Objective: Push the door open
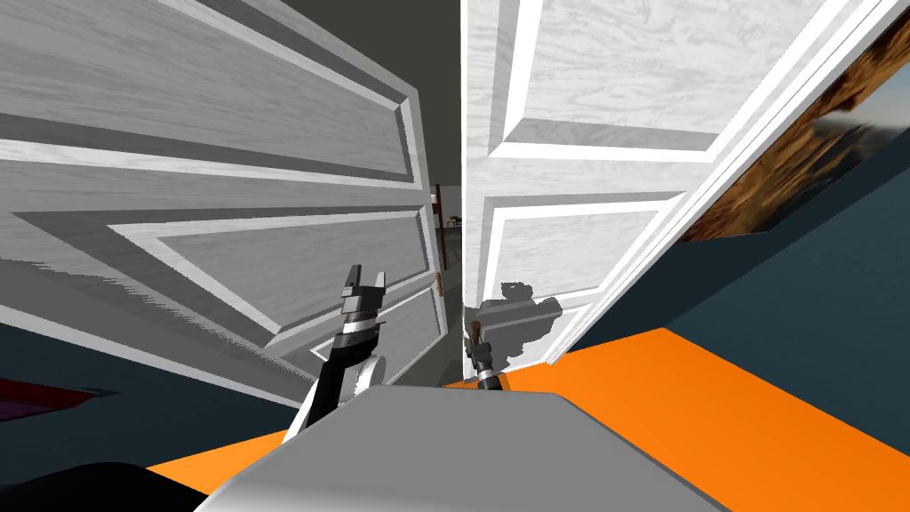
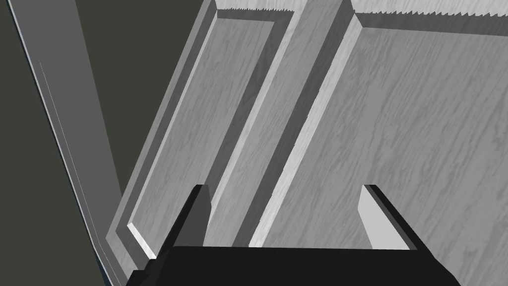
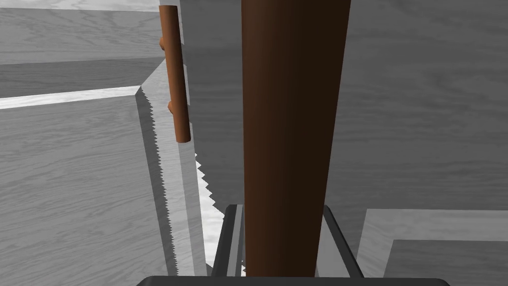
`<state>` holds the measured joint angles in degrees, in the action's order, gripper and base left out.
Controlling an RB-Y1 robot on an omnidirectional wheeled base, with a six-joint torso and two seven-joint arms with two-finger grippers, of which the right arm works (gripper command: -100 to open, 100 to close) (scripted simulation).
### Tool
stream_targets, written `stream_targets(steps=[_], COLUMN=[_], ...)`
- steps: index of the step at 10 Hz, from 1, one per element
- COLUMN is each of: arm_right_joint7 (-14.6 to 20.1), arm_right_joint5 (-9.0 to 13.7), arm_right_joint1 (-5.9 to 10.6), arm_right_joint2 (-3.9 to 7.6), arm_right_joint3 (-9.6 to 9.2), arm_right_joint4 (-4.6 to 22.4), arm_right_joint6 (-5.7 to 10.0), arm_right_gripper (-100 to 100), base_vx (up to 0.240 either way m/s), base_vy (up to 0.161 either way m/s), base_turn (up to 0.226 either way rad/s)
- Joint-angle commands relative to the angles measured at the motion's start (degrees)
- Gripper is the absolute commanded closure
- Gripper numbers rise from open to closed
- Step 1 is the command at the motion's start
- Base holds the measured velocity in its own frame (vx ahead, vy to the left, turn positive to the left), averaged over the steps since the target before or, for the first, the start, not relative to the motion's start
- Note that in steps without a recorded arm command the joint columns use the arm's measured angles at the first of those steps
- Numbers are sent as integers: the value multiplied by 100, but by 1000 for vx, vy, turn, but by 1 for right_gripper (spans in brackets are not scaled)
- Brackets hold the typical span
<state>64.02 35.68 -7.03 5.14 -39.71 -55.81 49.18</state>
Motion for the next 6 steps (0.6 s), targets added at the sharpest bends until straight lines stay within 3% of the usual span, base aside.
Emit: stream_targets(steps=[1, 6], arm_right_joint7=[-67, -192], arm_right_joint5=[99, 298], arm_right_joint1=[53, 106], arm_right_joint2=[3, 12], arm_right_joint3=[196, 562], arm_right_joint4=[55, 118], arm_right_joint6=[93, 214], arm_right_gripper=[100, 100], base_vx=[18, 14], base_vy=[-29, -16], base_turn=[284, 124])
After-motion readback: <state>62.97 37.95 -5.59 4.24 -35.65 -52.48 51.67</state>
